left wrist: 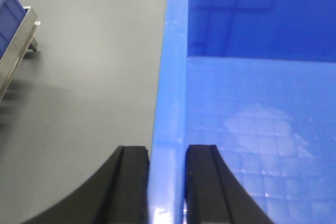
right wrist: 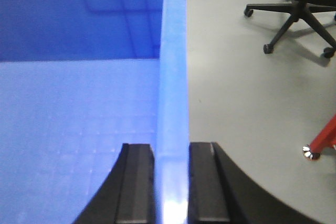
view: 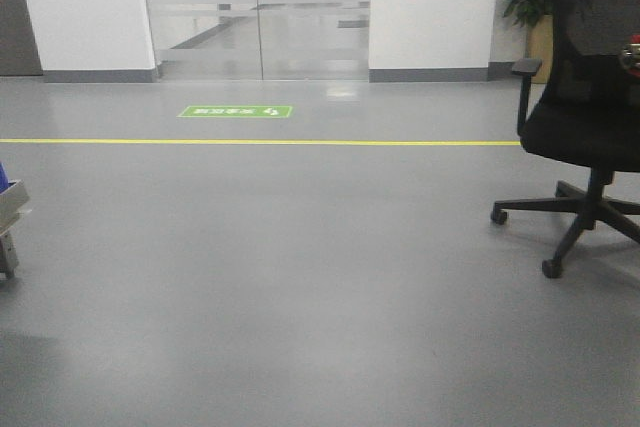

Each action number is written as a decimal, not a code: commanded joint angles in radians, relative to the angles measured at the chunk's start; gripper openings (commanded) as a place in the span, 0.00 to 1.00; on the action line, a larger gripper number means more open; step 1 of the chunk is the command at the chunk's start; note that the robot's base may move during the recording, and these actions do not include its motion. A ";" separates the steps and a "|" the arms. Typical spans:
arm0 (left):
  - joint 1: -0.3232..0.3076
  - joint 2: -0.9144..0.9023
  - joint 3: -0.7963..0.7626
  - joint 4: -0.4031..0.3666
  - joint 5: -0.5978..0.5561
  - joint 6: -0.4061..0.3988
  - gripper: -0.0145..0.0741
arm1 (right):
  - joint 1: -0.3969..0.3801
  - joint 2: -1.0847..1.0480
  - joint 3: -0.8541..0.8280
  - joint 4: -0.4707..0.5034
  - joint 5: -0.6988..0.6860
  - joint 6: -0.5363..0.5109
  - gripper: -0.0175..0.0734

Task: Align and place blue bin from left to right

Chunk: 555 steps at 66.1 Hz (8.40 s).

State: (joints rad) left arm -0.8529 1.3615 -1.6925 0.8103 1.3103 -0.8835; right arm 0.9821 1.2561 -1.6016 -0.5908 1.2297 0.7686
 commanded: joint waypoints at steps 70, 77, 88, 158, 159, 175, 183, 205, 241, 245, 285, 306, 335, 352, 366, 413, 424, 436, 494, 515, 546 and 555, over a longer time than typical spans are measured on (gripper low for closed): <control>-0.007 -0.001 -0.016 0.031 -0.106 -0.016 0.04 | 0.016 -0.009 -0.011 0.013 -0.164 -0.003 0.01; -0.007 -0.001 -0.016 0.031 -0.106 -0.016 0.04 | 0.016 -0.009 -0.011 0.013 -0.164 -0.003 0.01; -0.007 -0.001 -0.016 0.031 -0.106 -0.016 0.04 | 0.016 -0.009 -0.011 0.013 -0.164 -0.003 0.01; -0.007 -0.001 -0.016 0.031 -0.106 -0.016 0.04 | 0.016 -0.009 -0.011 0.013 -0.164 -0.003 0.01; -0.007 -0.001 -0.016 0.031 -0.106 -0.016 0.04 | 0.016 -0.009 -0.011 0.013 -0.164 -0.003 0.01; -0.007 -0.001 -0.016 0.031 -0.106 -0.016 0.04 | 0.016 -0.009 -0.011 0.013 -0.164 -0.003 0.01; -0.007 -0.001 -0.016 0.031 -0.106 -0.016 0.04 | 0.016 -0.009 -0.011 0.013 -0.164 -0.003 0.01; -0.007 -0.001 -0.016 0.031 -0.106 -0.016 0.04 | 0.016 -0.009 -0.011 0.013 -0.164 -0.003 0.01; -0.007 -0.001 -0.016 0.031 -0.106 -0.016 0.04 | 0.016 -0.009 -0.011 0.013 -0.164 -0.003 0.01; -0.007 -0.001 -0.016 0.031 -0.106 -0.016 0.04 | 0.016 -0.009 -0.011 0.013 -0.164 -0.003 0.01; -0.007 -0.001 -0.016 0.031 -0.106 -0.016 0.04 | 0.016 -0.009 -0.011 0.013 -0.164 -0.003 0.01; -0.007 -0.001 -0.016 0.031 -0.106 -0.016 0.04 | 0.016 -0.009 -0.011 0.013 -0.164 -0.003 0.01; -0.007 -0.001 -0.016 0.031 -0.106 -0.016 0.04 | 0.016 -0.009 -0.011 0.013 -0.164 -0.003 0.01; -0.007 -0.001 -0.016 0.029 -0.110 -0.014 0.04 | 0.016 -0.009 -0.011 0.013 -0.178 -0.003 0.01; 0.021 0.007 -0.018 -0.043 -0.260 0.061 0.04 | -0.026 0.011 -0.011 0.011 -0.238 -0.003 0.01; 0.285 0.226 -0.038 -0.311 -0.544 0.068 0.04 | -0.339 0.232 -0.015 0.149 -0.606 -0.056 0.01; 0.296 0.264 -0.038 -0.313 -0.553 0.068 0.04 | -0.351 0.270 -0.015 0.149 -0.644 -0.056 0.01; 0.296 0.292 -0.038 -0.313 -0.558 0.068 0.04 | -0.357 0.300 -0.015 0.129 -0.649 -0.056 0.01; 0.298 0.290 -0.038 -0.223 -0.557 0.068 0.77 | -0.362 0.294 -0.015 0.114 -0.599 -0.054 0.53; 0.298 0.268 -0.103 -0.218 -0.524 0.068 0.18 | -0.362 0.226 -0.015 0.109 -0.618 -0.054 0.23; 0.288 0.124 -0.035 -0.262 -0.503 0.097 0.04 | -0.362 0.094 0.015 0.081 -0.621 -0.106 0.01; 0.278 0.006 0.175 -0.280 -0.685 0.079 0.04 | -0.362 -0.018 0.186 0.075 -0.766 -0.106 0.01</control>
State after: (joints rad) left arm -0.5670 1.4189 -1.5958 0.5457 0.7165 -0.7881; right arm 0.6235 1.2898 -1.4912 -0.4976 0.5533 0.6760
